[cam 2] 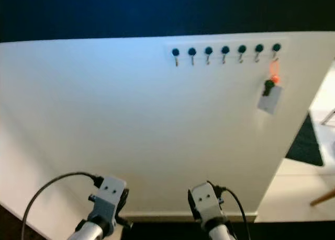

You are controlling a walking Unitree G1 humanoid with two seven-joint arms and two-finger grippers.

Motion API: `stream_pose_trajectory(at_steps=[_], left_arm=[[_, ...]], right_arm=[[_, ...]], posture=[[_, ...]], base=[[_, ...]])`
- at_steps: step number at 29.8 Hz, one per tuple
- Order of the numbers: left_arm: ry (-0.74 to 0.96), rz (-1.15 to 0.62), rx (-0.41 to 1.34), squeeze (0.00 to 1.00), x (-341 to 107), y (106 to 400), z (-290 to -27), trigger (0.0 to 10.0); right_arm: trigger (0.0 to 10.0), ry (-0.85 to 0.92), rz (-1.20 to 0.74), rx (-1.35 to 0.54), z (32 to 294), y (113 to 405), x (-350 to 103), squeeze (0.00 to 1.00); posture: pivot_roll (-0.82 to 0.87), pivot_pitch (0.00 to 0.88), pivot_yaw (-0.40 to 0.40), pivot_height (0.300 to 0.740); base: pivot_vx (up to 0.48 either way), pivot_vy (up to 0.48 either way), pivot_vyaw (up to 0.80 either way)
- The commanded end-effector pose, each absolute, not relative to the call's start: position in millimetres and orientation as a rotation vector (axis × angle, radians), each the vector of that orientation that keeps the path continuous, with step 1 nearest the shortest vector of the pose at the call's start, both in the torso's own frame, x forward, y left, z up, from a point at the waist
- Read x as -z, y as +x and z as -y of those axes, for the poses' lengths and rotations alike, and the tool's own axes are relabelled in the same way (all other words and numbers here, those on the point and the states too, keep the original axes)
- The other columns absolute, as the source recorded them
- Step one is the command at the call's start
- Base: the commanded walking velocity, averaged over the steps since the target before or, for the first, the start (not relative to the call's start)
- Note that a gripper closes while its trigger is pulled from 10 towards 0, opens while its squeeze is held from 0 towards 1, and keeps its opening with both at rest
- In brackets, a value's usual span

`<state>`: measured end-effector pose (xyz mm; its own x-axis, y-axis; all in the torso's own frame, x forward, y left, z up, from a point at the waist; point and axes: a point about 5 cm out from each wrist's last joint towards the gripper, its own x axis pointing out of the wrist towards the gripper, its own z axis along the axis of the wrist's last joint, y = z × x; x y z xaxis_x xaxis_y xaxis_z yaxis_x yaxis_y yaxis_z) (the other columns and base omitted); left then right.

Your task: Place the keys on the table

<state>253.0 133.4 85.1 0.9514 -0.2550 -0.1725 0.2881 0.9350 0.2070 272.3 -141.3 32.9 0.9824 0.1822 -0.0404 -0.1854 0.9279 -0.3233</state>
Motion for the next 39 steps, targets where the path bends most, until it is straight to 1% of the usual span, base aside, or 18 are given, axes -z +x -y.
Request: stream_pose_trajectory(at_steps=[1, 19, 20, 33, 39], left_arm=[[0.248, -0.181, 0.264, 0.0, -78, 249, -138, 10.0], [0.255, -0.15, 0.285, 0.0, -84, 262, -136, 10.0], [0.259, -0.145, 0.291, 0.02, -85, 263, -135, 10.0], [0.262, -0.149, 0.293, 0.01, -83, 263, -135, 10.0], [0.275, -0.16, 0.274, 0.02, -82, 265, -138, 10.0]], right_arm=[[10.0, -0.333, -0.02, -0.201, 137, 272, -32, 0.0], [10.0, -0.326, -0.022, -0.2, 136, 273, -31, 0.0], [10.0, -0.327, -0.022, -0.201, 136, 272, -31, 0.0], [10.0, -0.327, -0.025, -0.206, 135, 272, -31, 0.0], [10.0, -0.327, -0.026, -0.207, 135, 272, -31, 0.0]], posture=[[0.12, 0.129, 0.032, 0.74], [0.11, 0.122, 0.034, 0.74], [0.11, 0.122, 0.034, 0.74], [0.11, 0.123, 0.035, 0.74], [0.11, 0.125, 0.036, 0.74]], base=[[0.0, 0.0, 0.53], [0.0, 0.0, 0.03], [0.0, -0.45, 0.0], [0.0, -0.444, 0.0], [0.269, -0.369, 0.0]])
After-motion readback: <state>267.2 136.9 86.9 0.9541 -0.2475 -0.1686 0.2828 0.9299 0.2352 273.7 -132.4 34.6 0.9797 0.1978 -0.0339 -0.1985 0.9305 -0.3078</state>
